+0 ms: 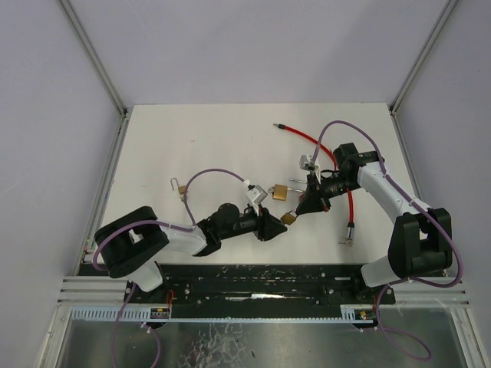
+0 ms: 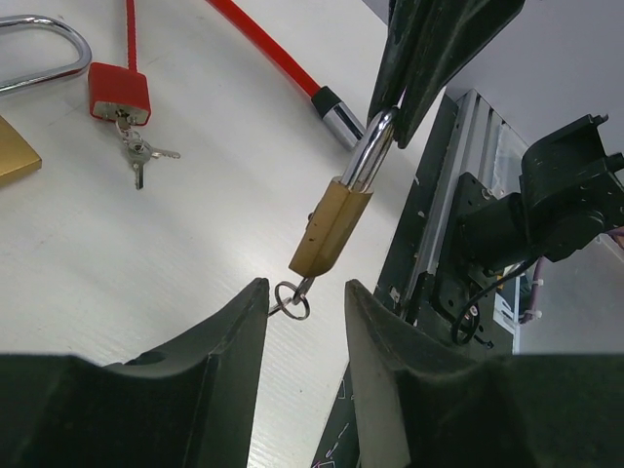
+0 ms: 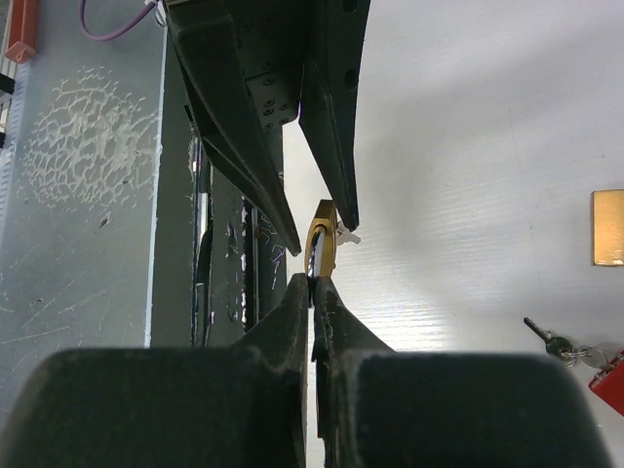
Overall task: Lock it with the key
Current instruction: Lock the lock.
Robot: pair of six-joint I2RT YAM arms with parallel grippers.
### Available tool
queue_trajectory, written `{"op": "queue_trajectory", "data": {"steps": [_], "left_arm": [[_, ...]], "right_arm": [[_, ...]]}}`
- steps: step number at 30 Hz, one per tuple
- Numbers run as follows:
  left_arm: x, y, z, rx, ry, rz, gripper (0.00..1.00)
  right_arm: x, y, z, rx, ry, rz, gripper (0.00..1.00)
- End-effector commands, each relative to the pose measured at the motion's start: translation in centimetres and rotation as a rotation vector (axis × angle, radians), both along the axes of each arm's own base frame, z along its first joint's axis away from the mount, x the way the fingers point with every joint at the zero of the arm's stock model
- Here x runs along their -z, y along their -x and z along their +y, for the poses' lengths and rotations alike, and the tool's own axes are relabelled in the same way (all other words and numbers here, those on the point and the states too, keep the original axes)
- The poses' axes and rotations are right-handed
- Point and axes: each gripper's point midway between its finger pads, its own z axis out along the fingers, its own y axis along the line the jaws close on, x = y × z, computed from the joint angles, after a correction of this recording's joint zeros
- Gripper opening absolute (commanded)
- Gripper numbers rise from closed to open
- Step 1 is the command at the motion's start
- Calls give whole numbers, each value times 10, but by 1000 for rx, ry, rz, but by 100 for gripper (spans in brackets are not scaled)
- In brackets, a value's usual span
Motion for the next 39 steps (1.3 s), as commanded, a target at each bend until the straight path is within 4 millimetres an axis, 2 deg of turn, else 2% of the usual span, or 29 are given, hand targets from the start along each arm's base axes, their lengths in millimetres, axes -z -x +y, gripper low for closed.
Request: {"op": "queue_trajectory", "data": {"steps": [1,4,7,12,18,25,30,35,39], "left_arm": [[-15,-4,-6,23,42,-21,34],[-16,-4,-7,28,44,-21,26],[-14,-4,-6,25,41,-18,23],[-15,-9,-4,4,42,-21,1],[-14,-15,6,-38,26,-38,0],[12,-20,25,-93,-50,7,0],[26,-11,36,-88,-48,34,0],[26,-3,42,-66,-37,30,0],[19,-7,51,-92,-17,27,0]], "right_arm": [[-19,-3,6,-8,-69,-17,0],[-19,-3,6,-7,-69,-16,0],[-19,-4,6,-18,-73,-42,0],[-19,-3,6,-20,-75,-42,0],[-20,-3,6,-24,-76,-49,0],[-29,-8,3,-11,-76,-106,0],[-32,-13,-1,18,-74,-147,0],[-31,-13,-2,34,-68,-124,0],[-31,-14,-3,38,-70,-125,0]]}}
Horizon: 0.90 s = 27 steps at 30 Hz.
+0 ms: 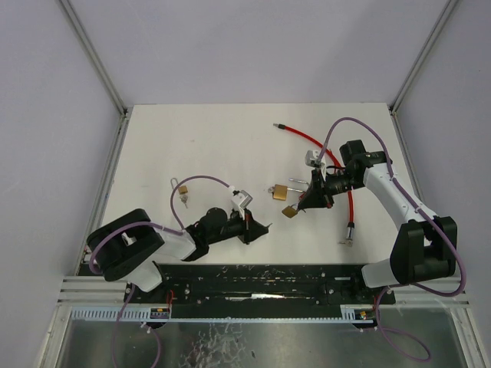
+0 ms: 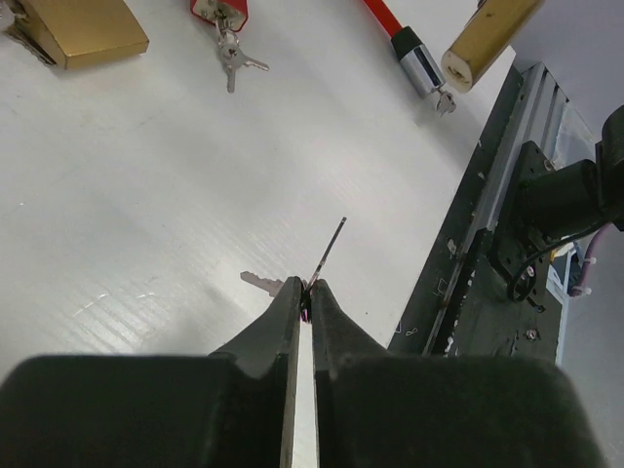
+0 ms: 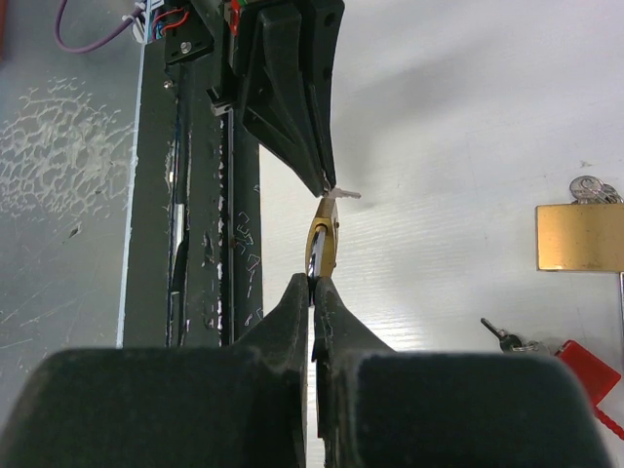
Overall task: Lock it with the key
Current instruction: Lock the lock, then place the key at the center of the board, then place the lock at the center of the board.
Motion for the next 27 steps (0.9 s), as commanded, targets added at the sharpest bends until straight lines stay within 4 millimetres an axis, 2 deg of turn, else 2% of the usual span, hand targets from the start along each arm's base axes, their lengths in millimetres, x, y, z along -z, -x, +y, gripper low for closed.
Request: {"op": "queue_trajectory", "data": {"steps": [1,6,13,22,27], "left_arm": [[-24,-8,6,-29,73,-50,0],[-25,-20,22,-95,80,-33,0],[-25,-52,44,-230,71,41,0],[-45,-86,57,-307,94,40,0],[-54,-112,65,-376,91,43,0]], "right_arm": [[-16,-3,2,7,-40,-33,0],[-15,-5,2,14,-38,-33,0],[-13,-8,0,31,-33,-30,0],[-12,-13,-2,53,-29,-35,0],[-12,-15,-3,64,-27,-38,0]]}}
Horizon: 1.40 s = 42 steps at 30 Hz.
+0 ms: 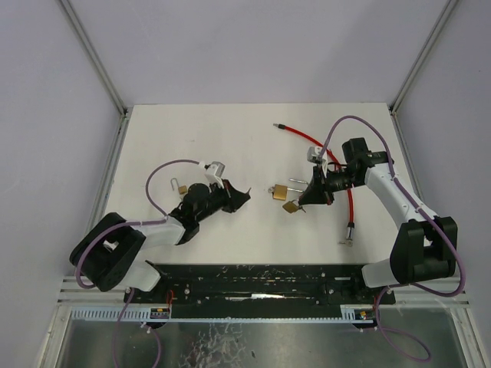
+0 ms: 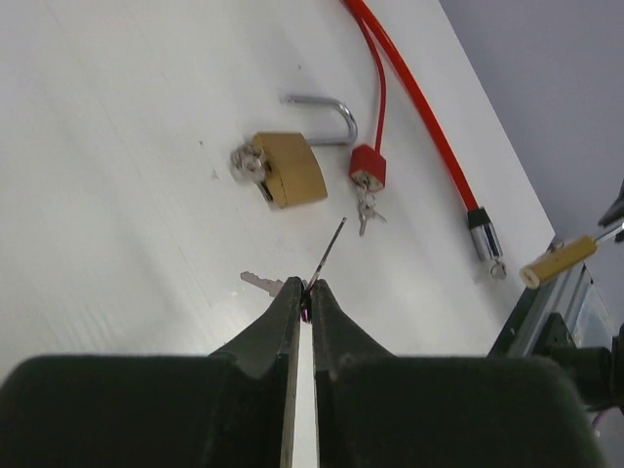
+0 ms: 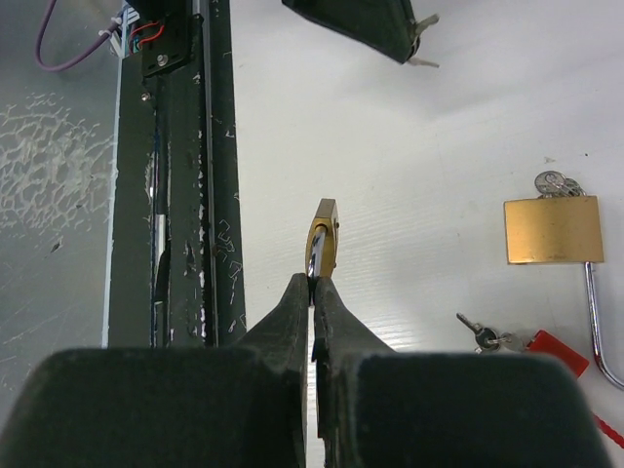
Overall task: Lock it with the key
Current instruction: Place the lock at the center of the board.
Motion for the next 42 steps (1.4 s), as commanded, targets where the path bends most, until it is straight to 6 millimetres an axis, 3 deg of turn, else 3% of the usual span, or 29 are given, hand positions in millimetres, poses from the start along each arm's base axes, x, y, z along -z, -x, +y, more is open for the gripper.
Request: {"op": "queue_trajectory", "data": {"steps": [1,9,15,18,21,24,26,29,32,34,37,42], "left_arm": [[-22,-31,7,-88,24,-18,0],[-54,-112,33,-377,110,-14,0],[-48,-170,11,-384,215,117,0],[-31,-197,-6,-340,200,200,0],[-8,-223,-9,-367,169,259,0],[10,-244,-5,-394,164,271,0],[16,-259,-1,-399,164,270,0],[35,-271,4,-373,173,300,0],[38,-276,5,-314,261,331,0],[36,-278,6,-278,307,334,0],[43,-278,5,-260,305,345,0],[58,-280,8,-296,270,379,0]], "right_arm": [[-12,-2,0,18,-25,-33,0],[-16,-26,-6,153,-25,-31,0],[-21,-58,-6,266,-49,-64,0],[-31,-90,-1,332,-100,-79,0],[-41,-131,3,395,-147,-85,0],[-36,-176,9,468,-183,-35,0],[-17,-207,12,518,-196,39,0],[-12,-243,23,569,-264,88,0],[-1,-262,41,544,-297,166,0],[16,-275,52,543,-266,263,0],[46,-287,63,556,-204,378,0],[69,-293,83,530,-169,483,0]]}}
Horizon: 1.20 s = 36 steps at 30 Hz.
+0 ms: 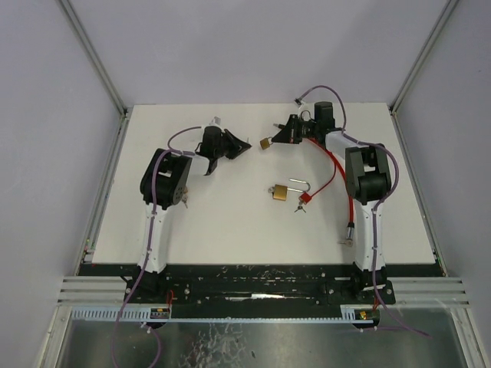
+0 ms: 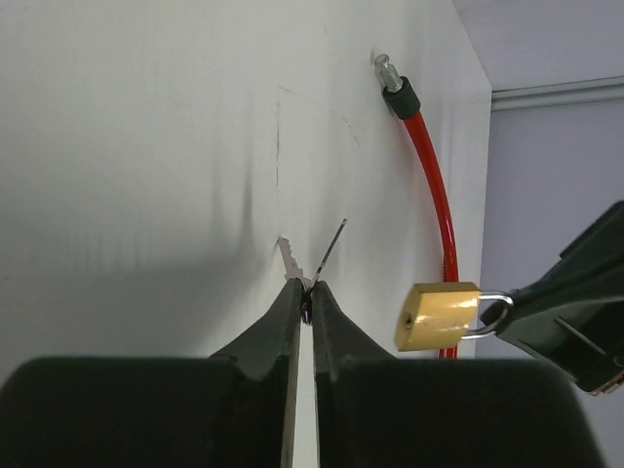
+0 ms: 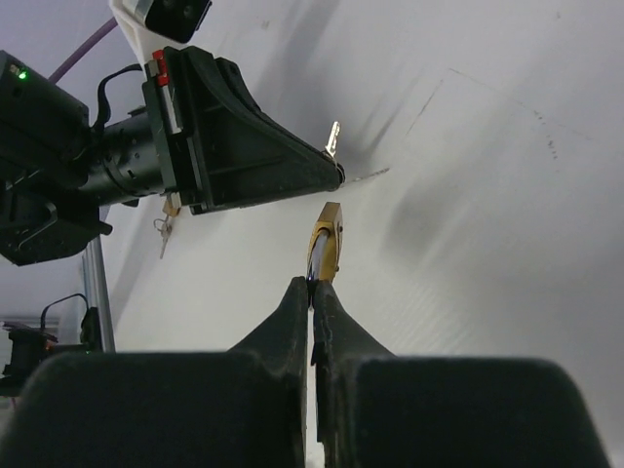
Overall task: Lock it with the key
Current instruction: Place the lock at the center of the board.
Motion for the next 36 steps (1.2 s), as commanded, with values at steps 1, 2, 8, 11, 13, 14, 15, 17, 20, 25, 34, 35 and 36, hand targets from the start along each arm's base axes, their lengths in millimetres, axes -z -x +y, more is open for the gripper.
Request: {"op": "queue_trajectory", "data": {"steps": [1,2,8,11,13,14,15,17,20,25,34,35,36], "left_arm": [[-8,-6,-7,14,1,-25,0],[-6,-7,-5,1,-12,-18,1],[1,-7,1,-16,-53,-13,4],[-2,-7,2,-4,-73,-42,8],[-4,-7,1,8,-91,-70,15],[-6,-7,1,12,-100,-84,19],[-8,-7,2,16,-108,-98,23],[-16,-5,3,28,-121,-144,28],[-33,0,6,39,-146,-235,37],[-56,8,21,15,-239,-370,42],[-113,51,44,-26,-402,-640,42],[-120,59,46,-31,-431,-661,42],[-127,67,48,-41,-458,-674,42]], "right_arm": [[-9,2,26,-50,-37,87,0],[-6,3,30,-56,-42,103,0],[15,6,43,-85,-38,181,1],[21,6,43,-93,-24,195,10],[24,7,41,-100,-5,187,20],[25,7,40,-103,5,182,24],[26,8,40,-106,22,174,31],[26,7,35,-111,85,144,43],[18,-2,21,-122,229,32,55],[-5,-13,-11,-126,465,-177,61],[-86,51,-29,-210,499,-412,61],[-94,62,-32,-215,504,-429,61],[-100,74,-35,-227,511,-446,61]]}}
